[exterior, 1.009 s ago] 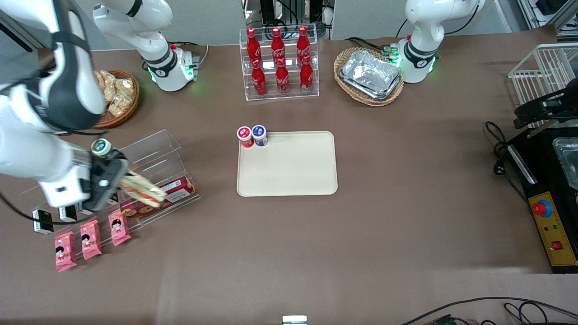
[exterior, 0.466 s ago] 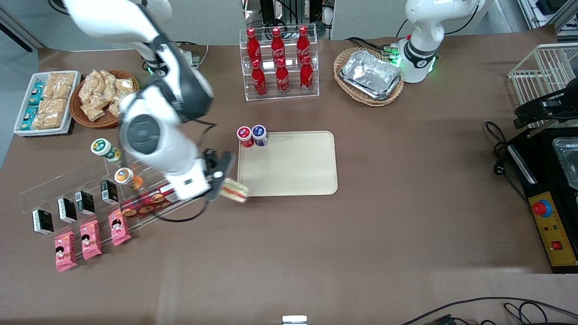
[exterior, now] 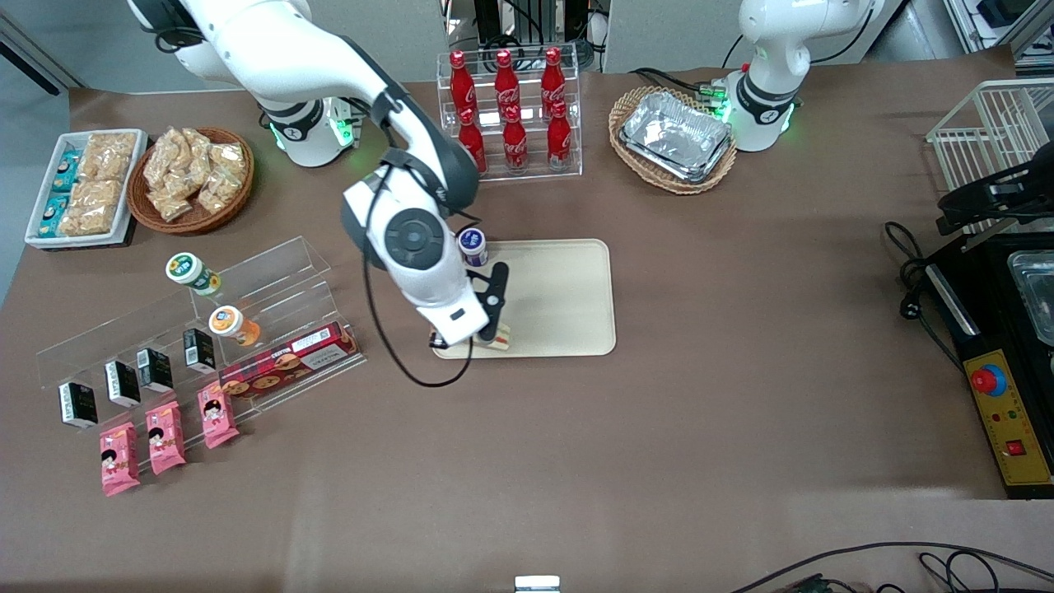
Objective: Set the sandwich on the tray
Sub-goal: 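Lower the sandwich onto the tray and open the right gripper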
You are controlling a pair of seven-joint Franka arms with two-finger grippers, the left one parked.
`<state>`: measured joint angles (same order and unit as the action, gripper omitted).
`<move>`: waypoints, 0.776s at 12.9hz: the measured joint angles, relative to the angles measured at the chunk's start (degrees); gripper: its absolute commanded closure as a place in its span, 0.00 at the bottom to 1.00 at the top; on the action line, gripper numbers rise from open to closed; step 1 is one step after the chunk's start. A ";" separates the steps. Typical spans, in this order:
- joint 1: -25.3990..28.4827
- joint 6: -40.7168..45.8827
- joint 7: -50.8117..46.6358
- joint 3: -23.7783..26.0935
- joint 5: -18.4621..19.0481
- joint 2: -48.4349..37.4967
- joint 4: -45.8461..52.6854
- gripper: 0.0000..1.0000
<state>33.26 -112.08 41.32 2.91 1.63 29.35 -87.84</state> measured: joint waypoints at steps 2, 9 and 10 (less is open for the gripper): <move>1.62 -1.93 0.00 -0.02 0.12 1.70 0.02 0.60; 5.24 -5.96 -0.04 -0.06 1.82 5.54 0.10 0.59; 5.65 -6.86 -0.04 -0.06 1.83 6.29 0.12 0.59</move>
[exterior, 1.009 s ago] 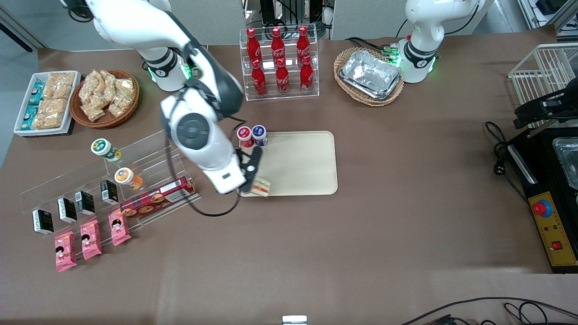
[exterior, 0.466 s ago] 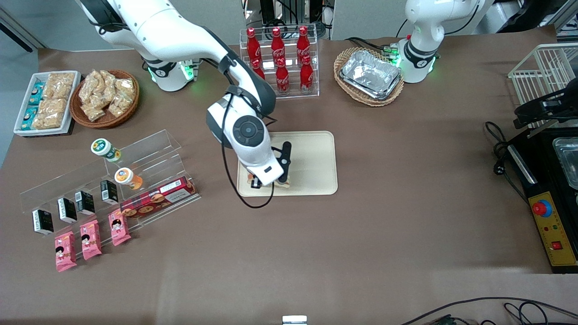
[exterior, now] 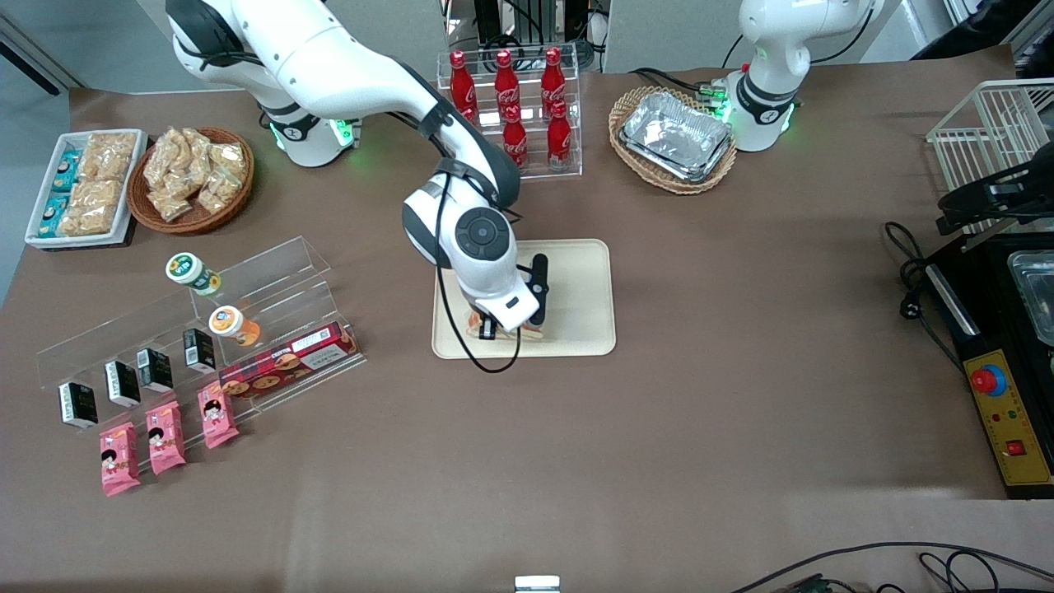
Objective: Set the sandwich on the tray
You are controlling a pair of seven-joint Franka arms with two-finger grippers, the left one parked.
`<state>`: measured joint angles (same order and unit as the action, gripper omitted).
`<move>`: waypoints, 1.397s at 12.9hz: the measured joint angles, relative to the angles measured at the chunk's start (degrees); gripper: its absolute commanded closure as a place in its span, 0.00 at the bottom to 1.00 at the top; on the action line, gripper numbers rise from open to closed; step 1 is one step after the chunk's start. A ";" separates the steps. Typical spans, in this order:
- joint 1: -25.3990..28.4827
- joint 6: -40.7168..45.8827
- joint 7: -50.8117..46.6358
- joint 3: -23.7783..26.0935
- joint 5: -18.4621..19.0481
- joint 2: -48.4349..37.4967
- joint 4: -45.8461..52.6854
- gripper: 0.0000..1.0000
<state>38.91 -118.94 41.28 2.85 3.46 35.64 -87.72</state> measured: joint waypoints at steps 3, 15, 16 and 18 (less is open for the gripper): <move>1.45 -0.80 -0.83 -0.08 0.35 1.58 0.09 0.58; 1.50 -1.83 -4.47 -0.86 -0.29 1.97 2.33 0.00; 1.16 -1.77 -4.87 -1.25 -1.54 0.73 2.72 0.00; -1.53 0.73 -5.16 -1.84 -4.18 -3.06 3.10 0.00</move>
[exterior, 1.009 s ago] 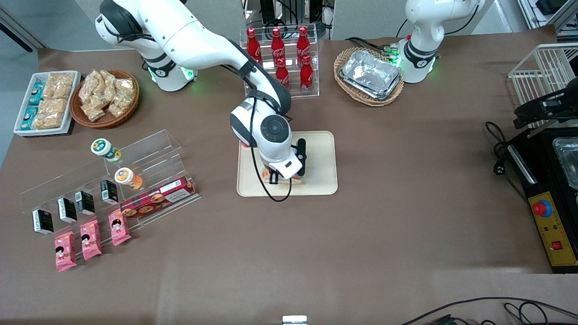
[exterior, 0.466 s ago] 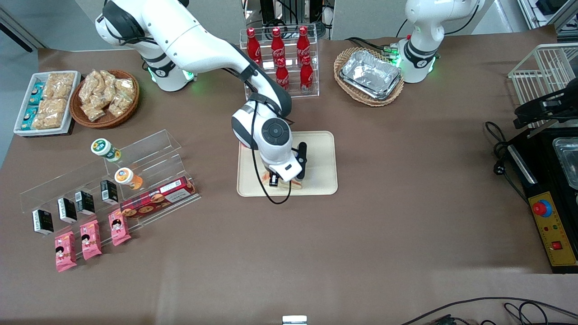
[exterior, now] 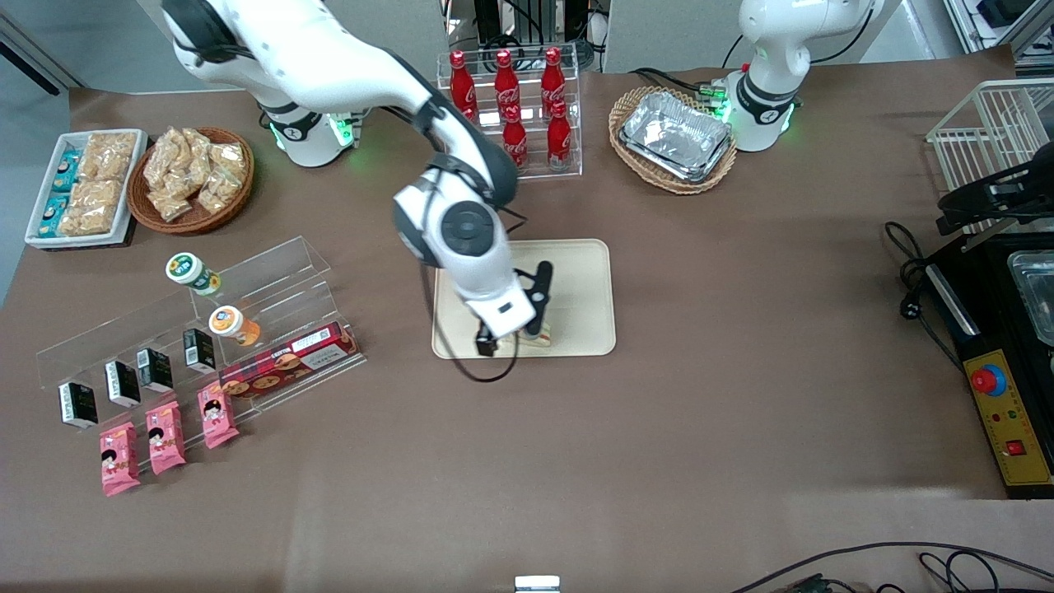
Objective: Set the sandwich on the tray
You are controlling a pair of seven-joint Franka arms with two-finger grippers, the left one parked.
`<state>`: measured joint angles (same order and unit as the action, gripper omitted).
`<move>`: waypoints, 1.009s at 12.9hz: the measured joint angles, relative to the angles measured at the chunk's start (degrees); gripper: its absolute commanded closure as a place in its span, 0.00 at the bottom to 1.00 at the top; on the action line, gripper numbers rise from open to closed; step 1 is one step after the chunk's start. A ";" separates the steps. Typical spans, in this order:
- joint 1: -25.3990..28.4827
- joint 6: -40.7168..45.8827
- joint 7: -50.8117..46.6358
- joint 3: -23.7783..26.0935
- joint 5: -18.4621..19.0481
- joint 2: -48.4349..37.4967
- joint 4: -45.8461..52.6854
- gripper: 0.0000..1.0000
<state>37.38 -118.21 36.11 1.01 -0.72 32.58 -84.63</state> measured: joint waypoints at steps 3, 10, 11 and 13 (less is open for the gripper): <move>-6.97 6.50 -0.69 -0.28 -4.42 -6.45 0.35 0.00; -22.20 20.98 -11.75 -2.99 -6.40 -22.06 0.58 0.00; -22.26 22.47 -14.57 -4.82 -6.39 -23.95 0.56 0.00; -22.31 25.63 -19.10 -8.31 -5.45 -26.95 0.48 0.00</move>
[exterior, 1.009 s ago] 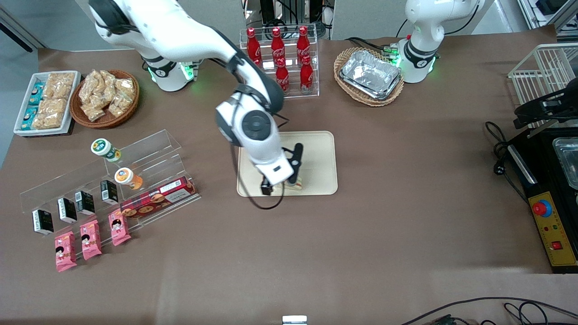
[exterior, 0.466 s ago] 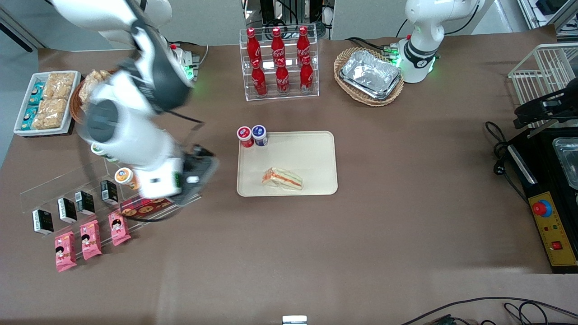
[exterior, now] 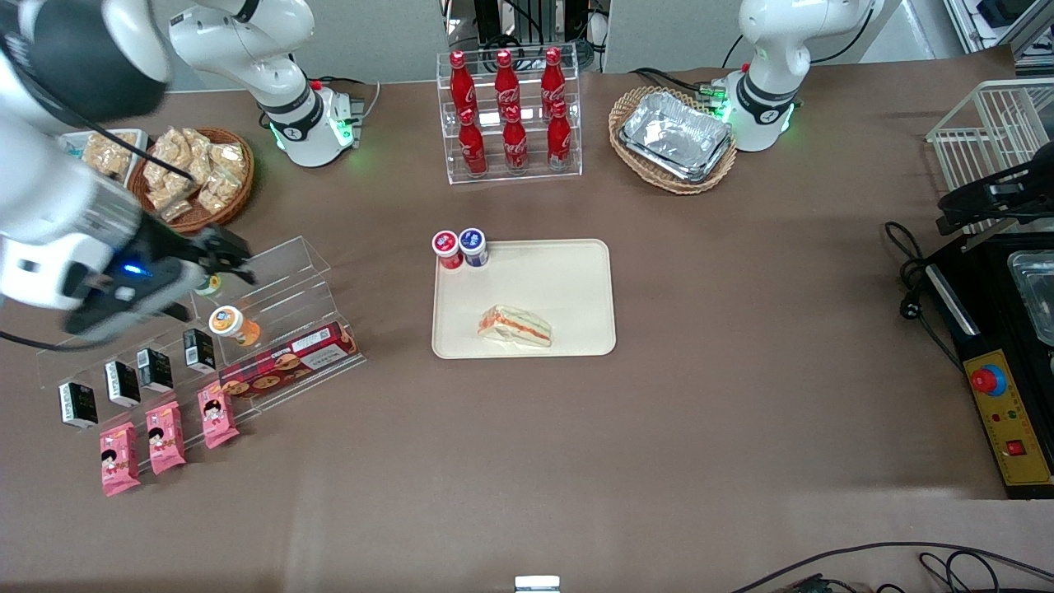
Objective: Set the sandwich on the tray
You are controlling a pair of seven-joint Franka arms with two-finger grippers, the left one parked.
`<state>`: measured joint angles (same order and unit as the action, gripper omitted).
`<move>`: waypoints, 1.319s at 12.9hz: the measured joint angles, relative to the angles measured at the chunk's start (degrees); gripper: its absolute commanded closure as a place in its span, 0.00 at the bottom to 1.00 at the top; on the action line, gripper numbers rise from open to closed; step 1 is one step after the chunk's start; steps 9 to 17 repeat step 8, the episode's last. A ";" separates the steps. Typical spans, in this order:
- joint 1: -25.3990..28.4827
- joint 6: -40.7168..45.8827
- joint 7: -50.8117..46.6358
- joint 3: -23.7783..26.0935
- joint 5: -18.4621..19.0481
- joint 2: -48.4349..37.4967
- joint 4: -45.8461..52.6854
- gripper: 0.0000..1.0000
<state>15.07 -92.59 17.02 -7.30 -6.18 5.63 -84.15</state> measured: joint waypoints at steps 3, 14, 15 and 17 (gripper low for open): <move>-0.15 3.31 -4.56 -5.31 0.60 -3.02 -0.07 0.00; -0.29 4.18 -12.57 -7.60 4.83 -3.41 -0.42 0.00; -0.29 4.18 -12.57 -7.60 4.83 -3.41 -0.42 0.00; -0.29 4.18 -12.57 -7.60 4.83 -3.41 -0.42 0.00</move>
